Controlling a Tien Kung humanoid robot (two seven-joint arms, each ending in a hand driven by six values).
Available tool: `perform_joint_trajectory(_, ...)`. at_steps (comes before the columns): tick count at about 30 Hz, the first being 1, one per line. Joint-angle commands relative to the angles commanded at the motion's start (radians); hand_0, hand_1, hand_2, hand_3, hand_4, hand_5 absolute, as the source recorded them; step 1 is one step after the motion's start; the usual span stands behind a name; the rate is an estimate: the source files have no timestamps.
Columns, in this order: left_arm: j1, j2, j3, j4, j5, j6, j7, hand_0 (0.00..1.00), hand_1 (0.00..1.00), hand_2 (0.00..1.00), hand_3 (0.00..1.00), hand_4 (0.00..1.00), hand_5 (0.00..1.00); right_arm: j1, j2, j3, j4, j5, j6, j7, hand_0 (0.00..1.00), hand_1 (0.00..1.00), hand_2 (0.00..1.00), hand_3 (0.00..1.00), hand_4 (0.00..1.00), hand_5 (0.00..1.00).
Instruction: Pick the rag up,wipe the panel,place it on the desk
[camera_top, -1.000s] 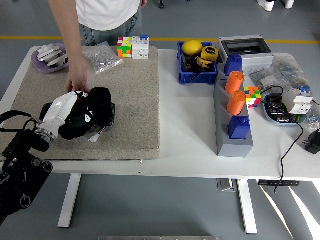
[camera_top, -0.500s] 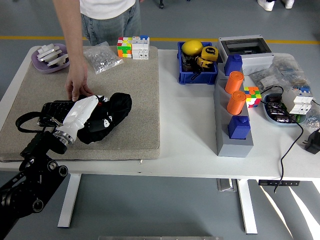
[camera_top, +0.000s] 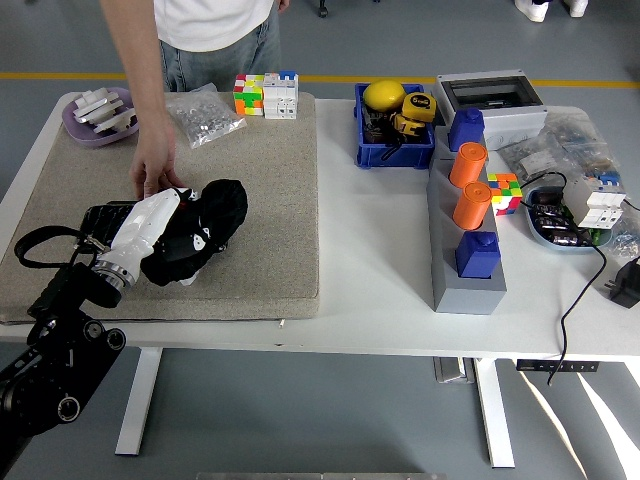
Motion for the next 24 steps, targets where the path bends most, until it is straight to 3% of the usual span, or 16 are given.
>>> perform_joint_trajectory(16,0.014,0.016,-0.129,0.07,0.005,0.022,-0.032,0.295,0.161,0.57,0.369,0.002,0.002,-0.014,-0.001,0.011,0.0,-0.062,0.002,-0.038,0.75,0.626,0.681,0.616,0.998,0.502)
perform_joint_trajectory(24,0.025,0.04,-0.21,0.098,0.012,0.024,-0.036,0.305,0.164,0.569,0.371,0.002,0.002,-0.013,-0.001,0.002,0.0,-0.05,0.003,-0.039,0.751,0.627,0.682,0.617,0.998,0.502)
